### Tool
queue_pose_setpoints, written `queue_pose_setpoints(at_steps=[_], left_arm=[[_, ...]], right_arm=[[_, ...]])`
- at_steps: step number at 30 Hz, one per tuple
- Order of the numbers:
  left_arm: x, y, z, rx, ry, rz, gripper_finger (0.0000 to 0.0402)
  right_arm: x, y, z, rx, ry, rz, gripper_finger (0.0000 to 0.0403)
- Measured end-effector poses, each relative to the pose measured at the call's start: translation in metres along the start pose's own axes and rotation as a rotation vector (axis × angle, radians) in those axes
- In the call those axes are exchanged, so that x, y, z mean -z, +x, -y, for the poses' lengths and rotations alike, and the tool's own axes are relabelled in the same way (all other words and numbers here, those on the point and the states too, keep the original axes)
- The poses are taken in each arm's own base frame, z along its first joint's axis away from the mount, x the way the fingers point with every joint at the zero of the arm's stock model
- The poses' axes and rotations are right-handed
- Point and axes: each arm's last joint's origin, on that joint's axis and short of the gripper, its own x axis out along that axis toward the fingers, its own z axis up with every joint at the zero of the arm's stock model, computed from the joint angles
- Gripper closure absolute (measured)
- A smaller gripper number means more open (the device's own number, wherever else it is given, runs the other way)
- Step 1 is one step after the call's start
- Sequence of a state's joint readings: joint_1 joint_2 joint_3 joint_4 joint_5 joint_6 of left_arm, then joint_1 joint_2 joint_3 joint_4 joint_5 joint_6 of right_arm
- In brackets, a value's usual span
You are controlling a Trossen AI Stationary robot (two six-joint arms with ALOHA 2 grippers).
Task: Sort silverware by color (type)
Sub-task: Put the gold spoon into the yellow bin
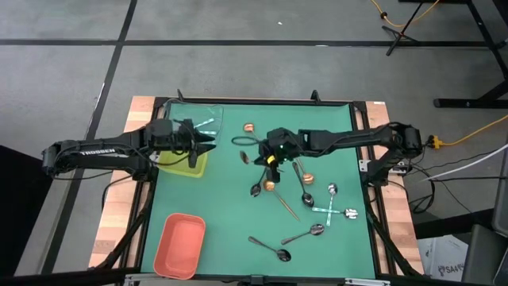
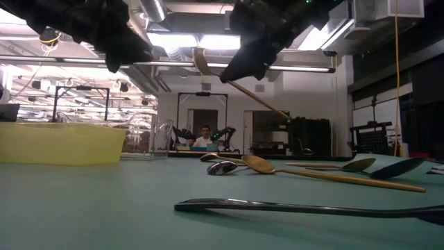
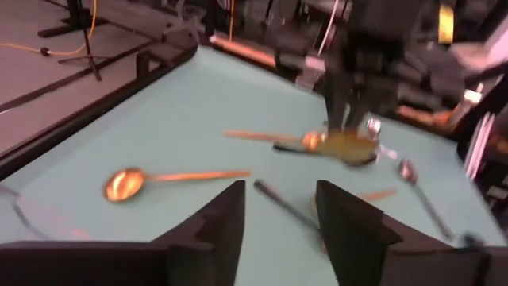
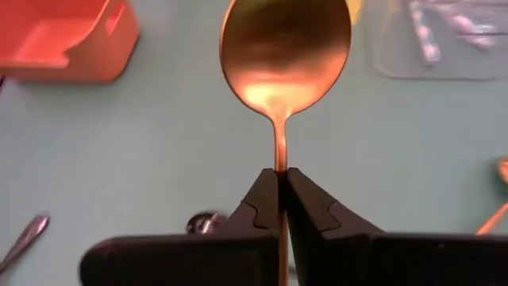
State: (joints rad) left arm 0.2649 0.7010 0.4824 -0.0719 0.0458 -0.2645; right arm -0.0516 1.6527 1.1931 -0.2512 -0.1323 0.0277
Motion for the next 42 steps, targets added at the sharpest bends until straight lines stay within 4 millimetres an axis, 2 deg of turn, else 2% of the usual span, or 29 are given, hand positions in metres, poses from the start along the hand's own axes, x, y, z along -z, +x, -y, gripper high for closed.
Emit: queue_pose_setpoints(at_steps=[7,14,19,25,31,42], left_arm=[[-0.008,0.009,0.002,0.045,-0.164,0.074,0.0233],[-0.006,0.038,0.002,0.125,-0.337,0.054,0.0242],[0.004,0.061,0.002,0.157,-0.422,-0.009,0.0245],[0.018,0.085,0.006,0.195,-0.502,-0.062,0.0246],[0.027,0.102,0.014,0.247,-0.589,-0.061,0.0246],[0.022,0.128,0.036,0.356,-0.597,-0.133,0.0246]], right_arm=[[0.008,0.002,-0.016,0.001,-0.152,-0.074,0.0402],[0.012,0.002,-0.025,0.061,-0.346,-0.126,0.0402],[0.013,0.003,-0.035,0.098,-0.548,-0.139,0.0402],[0.013,0.003,-0.045,0.165,-0.785,-0.156,0.0402],[0.010,0.003,-0.048,0.198,-0.919,-0.145,0.0402],[0.003,0.004,-0.049,0.218,-1.083,-0.094,0.0402]])
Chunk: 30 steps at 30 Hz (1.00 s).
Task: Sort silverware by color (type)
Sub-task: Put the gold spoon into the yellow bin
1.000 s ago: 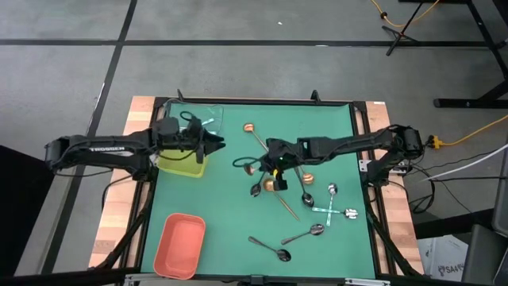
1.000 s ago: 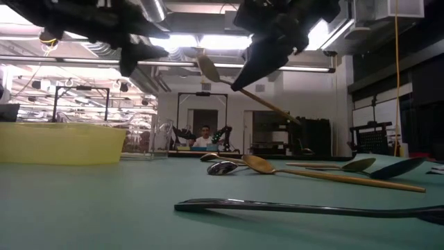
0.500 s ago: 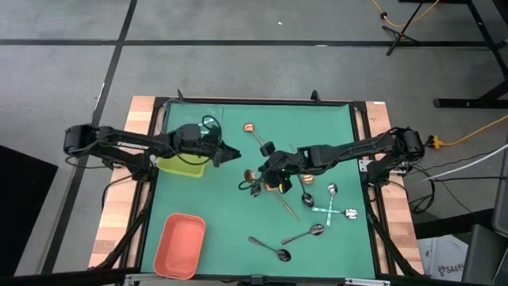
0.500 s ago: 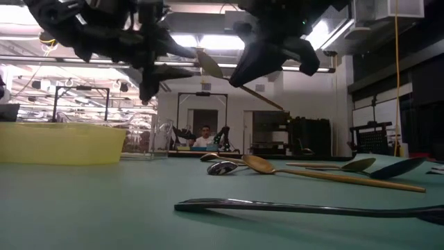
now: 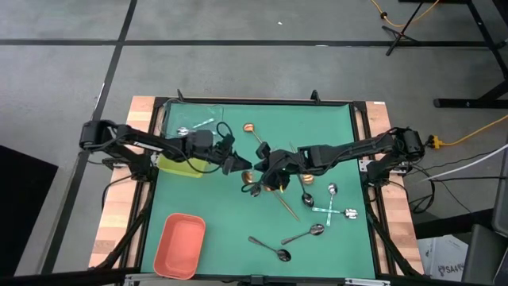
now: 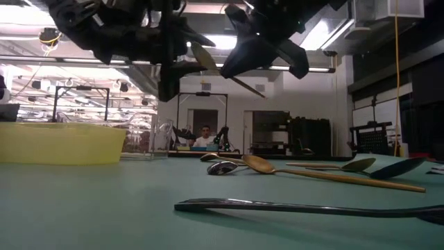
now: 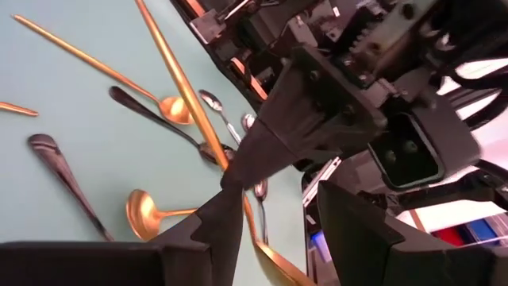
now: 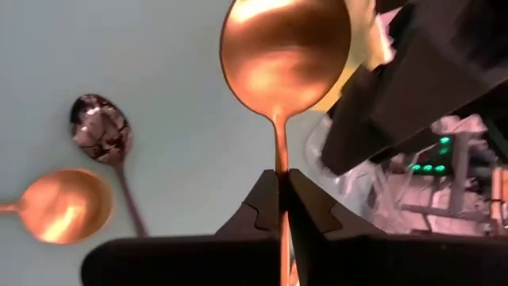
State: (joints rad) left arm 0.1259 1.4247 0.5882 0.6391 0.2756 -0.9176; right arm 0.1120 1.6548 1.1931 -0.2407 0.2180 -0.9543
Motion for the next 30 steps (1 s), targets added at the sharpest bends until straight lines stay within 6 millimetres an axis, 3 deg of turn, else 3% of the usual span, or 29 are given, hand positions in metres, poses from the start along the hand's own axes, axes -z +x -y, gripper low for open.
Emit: queue_pose_setpoints(at_steps=[30], left_arm=[[0.0058,0.0049,-0.0068,-0.070,-0.022,-0.062,0.0246]], right_arm=[[-0.0024,-0.0001,0.0064,0.089,-0.059,-0.013,0.0402]])
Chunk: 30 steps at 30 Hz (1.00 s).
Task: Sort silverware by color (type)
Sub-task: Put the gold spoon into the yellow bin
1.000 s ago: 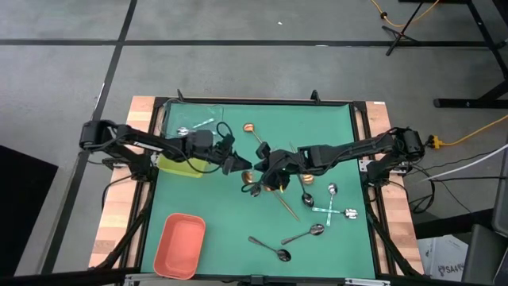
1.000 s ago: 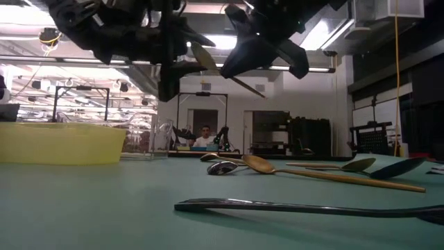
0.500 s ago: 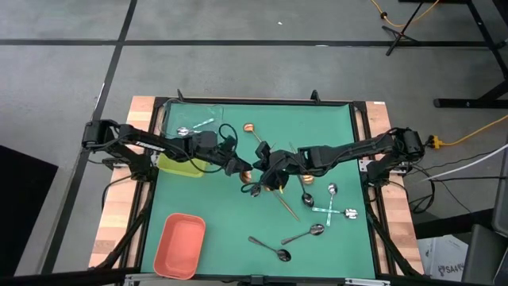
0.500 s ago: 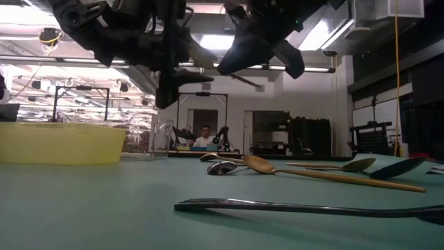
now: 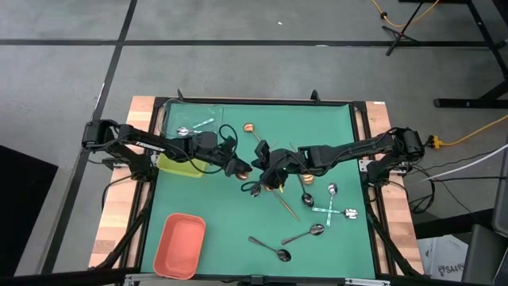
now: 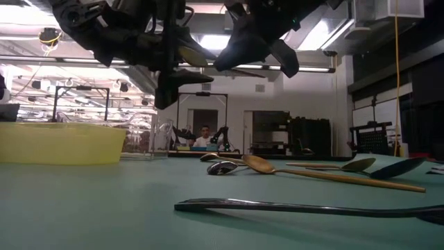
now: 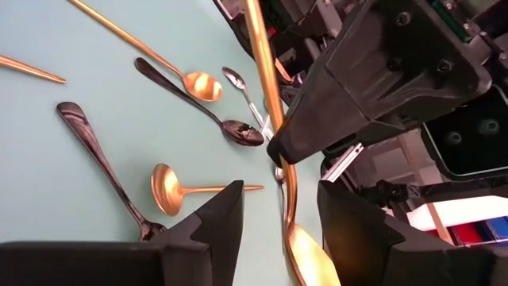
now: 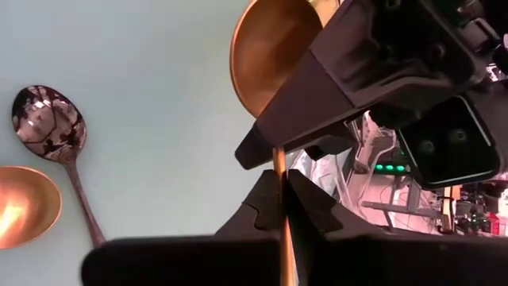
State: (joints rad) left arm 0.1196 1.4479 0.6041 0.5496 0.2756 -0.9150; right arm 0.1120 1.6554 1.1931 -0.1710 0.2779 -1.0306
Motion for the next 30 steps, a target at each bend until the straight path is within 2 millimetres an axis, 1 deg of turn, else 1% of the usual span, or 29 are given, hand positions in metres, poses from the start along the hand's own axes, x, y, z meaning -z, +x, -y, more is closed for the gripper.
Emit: queue_pose_setpoints(at_steps=[3,6,18,26,28,30], left_arm=[[0.0001,0.0000,0.0001,0.000,0.001,0.000,0.0249],[0.0002,0.0001,0.0001,0.001,0.001,0.000,0.0264],[-0.0005,0.0000,-0.0001,-0.014,0.002,0.021,0.0377],[-0.0006,0.0000,-0.0002,-0.017,0.002,0.024,0.0378],[-0.0006,0.0000,-0.0002,-0.017,0.002,0.024,0.0375],[-0.0007,0.0000,-0.0002,-0.017,0.002,0.025,0.0376]], right_arm=[[0.0001,0.0000,-0.0001,-0.001,0.000,-0.001,0.0402],[0.0001,0.0000,-0.0002,-0.003,-0.001,-0.001,0.0402],[-0.0003,0.0000,-0.0007,-0.018,0.005,0.021,0.0402],[-0.0001,0.0001,-0.0006,-0.018,0.006,0.020,0.0402],[-0.0001,0.0001,-0.0006,-0.017,0.007,0.020,0.0395],[-0.0001,0.0001,-0.0006,-0.017,0.008,0.020,0.0379]])
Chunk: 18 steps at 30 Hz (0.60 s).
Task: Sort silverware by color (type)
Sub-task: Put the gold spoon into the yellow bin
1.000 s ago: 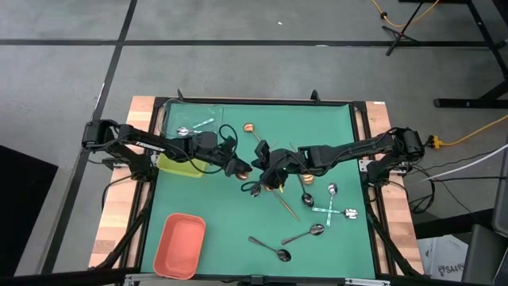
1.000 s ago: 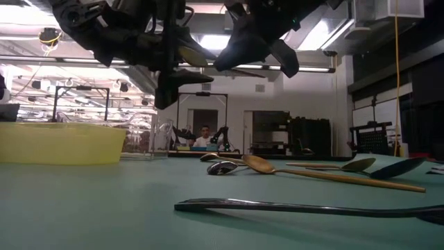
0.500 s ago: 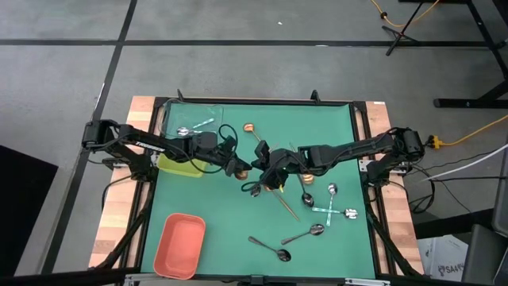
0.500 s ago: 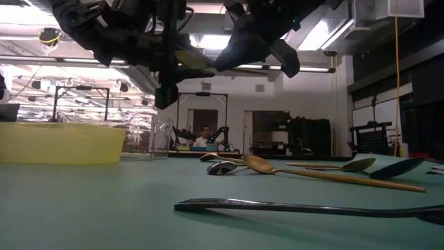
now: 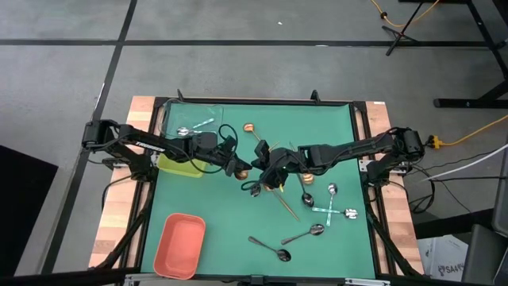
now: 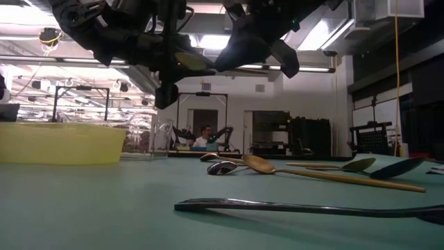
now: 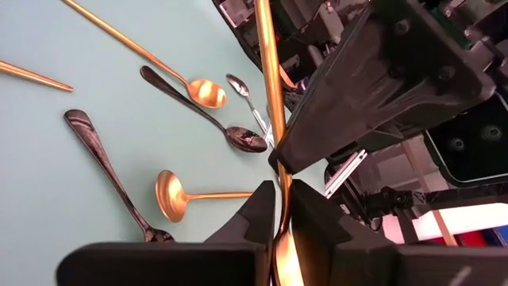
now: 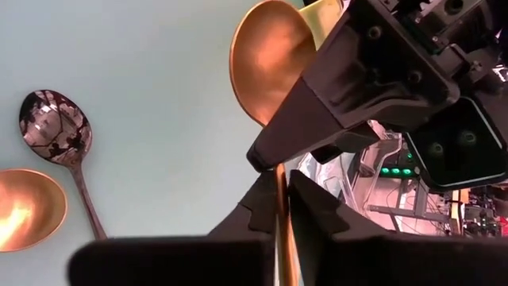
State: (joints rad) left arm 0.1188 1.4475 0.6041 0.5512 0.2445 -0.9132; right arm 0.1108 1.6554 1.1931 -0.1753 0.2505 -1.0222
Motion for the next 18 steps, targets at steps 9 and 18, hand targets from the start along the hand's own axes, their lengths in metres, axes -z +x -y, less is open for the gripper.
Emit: queue_pose_setpoints(at_steps=[9,18], left_arm=[[-0.002,-0.002,-0.002,-0.024,0.049,0.016,0.0378],[-0.016,-0.028,-0.007,-0.108,0.163,-0.038,0.0379]], right_arm=[[0.002,-0.004,0.003,0.064,0.049,-0.082,0.0296],[0.005,-0.049,0.021,0.116,0.176,-0.070,0.0293]])
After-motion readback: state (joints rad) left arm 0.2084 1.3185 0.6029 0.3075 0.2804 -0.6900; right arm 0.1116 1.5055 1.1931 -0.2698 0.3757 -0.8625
